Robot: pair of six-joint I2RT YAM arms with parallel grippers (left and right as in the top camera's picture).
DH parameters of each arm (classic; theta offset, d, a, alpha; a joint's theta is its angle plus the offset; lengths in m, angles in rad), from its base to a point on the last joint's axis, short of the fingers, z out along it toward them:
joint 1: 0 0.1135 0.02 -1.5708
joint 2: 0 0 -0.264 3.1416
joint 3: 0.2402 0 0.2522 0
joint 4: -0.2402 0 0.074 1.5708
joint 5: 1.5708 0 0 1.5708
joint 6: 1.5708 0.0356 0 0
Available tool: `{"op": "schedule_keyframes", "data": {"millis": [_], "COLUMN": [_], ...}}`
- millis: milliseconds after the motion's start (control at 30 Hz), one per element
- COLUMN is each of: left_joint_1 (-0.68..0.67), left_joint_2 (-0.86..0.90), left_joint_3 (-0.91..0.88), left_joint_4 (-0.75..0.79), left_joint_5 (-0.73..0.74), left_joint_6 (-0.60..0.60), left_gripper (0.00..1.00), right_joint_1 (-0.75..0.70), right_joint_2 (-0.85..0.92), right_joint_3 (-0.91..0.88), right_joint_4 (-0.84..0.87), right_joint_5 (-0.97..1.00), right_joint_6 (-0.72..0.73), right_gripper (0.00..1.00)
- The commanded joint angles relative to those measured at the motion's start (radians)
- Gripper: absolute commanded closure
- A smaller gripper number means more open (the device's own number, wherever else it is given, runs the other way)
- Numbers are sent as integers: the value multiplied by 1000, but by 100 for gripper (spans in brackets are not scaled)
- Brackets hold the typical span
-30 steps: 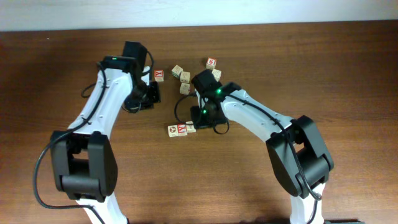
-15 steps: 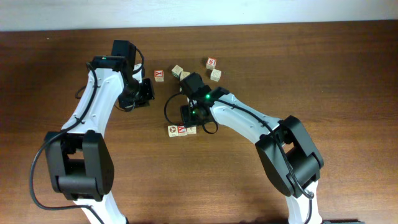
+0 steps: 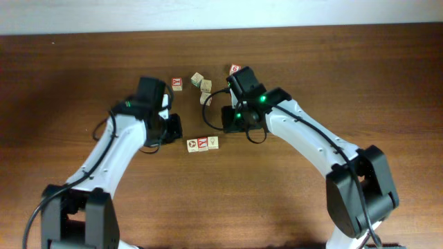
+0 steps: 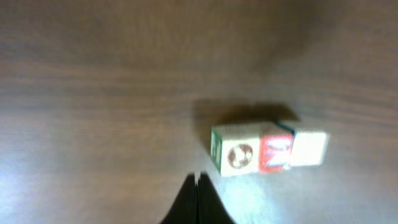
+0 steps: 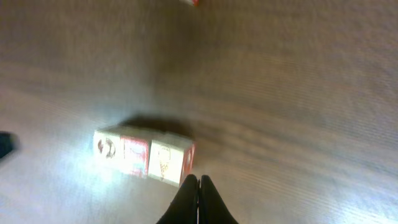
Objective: Rotate 3 blocks
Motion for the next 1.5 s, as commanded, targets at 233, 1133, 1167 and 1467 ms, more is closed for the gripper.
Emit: {"op": "schedule_keyframes", "data": {"millis": [233,1133,1167,1467], "left_joint_1": [-45,100,99,99], "left_joint_2": [112,142,142,142], "left_joint_3": [-164,-195,-202,-206], "left_joint_4": [231,282,282,338], "left_joint_5": [83,425,423,450], "left_joint_6": [-22,229,229,217], "left_gripper": [100,100,100,100], "right_joint_1": [27,-88,-88,-77], "right_joint_2": [124,109,109,109], "right_joint_3": [-36,-137,-137,-146], "right_joint_4": [65,129,129,129], "right_joint_5": [-69,-204,-204,-248], "right_joint_6": [63,34,34,23], "right_gripper": [96,96,96,96]}}
